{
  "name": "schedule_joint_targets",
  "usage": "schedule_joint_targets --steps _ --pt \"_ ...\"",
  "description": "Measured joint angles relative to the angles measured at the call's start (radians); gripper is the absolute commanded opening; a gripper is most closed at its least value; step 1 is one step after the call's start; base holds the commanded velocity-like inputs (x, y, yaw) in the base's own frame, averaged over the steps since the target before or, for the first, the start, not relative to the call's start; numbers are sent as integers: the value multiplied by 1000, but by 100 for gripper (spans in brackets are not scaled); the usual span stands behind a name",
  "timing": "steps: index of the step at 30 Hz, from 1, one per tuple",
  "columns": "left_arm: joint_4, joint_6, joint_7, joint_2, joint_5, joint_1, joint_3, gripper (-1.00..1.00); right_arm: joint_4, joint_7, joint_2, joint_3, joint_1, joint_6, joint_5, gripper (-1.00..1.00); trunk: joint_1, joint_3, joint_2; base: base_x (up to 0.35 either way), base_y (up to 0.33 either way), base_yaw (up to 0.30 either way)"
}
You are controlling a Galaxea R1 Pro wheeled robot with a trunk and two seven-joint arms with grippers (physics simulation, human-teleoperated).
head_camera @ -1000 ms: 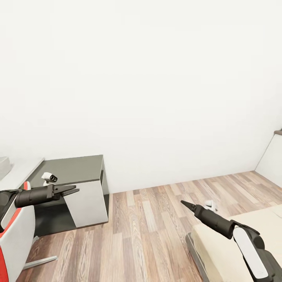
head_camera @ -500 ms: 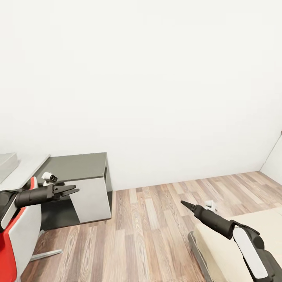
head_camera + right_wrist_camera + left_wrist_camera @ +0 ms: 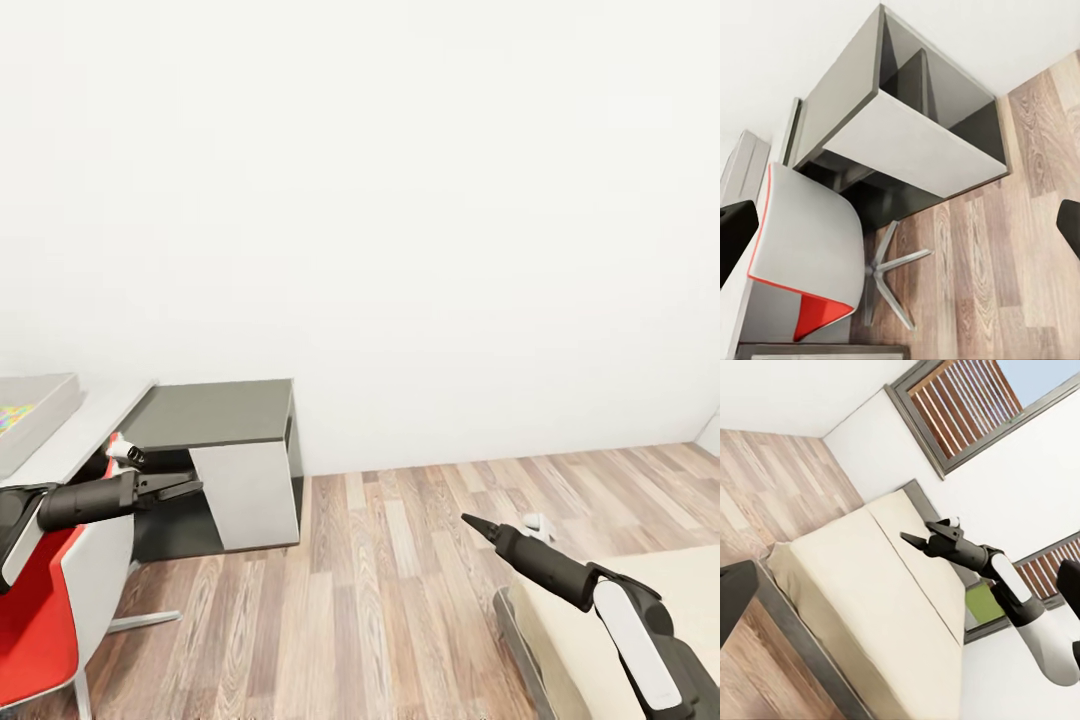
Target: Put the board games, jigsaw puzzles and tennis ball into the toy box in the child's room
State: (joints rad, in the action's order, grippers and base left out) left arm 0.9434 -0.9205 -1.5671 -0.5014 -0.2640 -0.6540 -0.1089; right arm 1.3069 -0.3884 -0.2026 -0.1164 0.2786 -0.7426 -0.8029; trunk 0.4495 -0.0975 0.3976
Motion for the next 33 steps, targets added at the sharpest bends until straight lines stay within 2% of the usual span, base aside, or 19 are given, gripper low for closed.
schedule_joint_targets --steps 10,26,33 --pt "0 1 0 0 0 0 1 100 -15 0 0 0 1 2 1 100 0 -14 0 -38 0 126" --pt "0 1 0 2 1 0 2 100 -34 -1 0 1 1 30 3 100 0 -16 0 -17 -19 8" --pt "0 -1 0 22 3 0 3 100 -34 0 1 3 2 30 3 100 0 -16 0 0 0 0"
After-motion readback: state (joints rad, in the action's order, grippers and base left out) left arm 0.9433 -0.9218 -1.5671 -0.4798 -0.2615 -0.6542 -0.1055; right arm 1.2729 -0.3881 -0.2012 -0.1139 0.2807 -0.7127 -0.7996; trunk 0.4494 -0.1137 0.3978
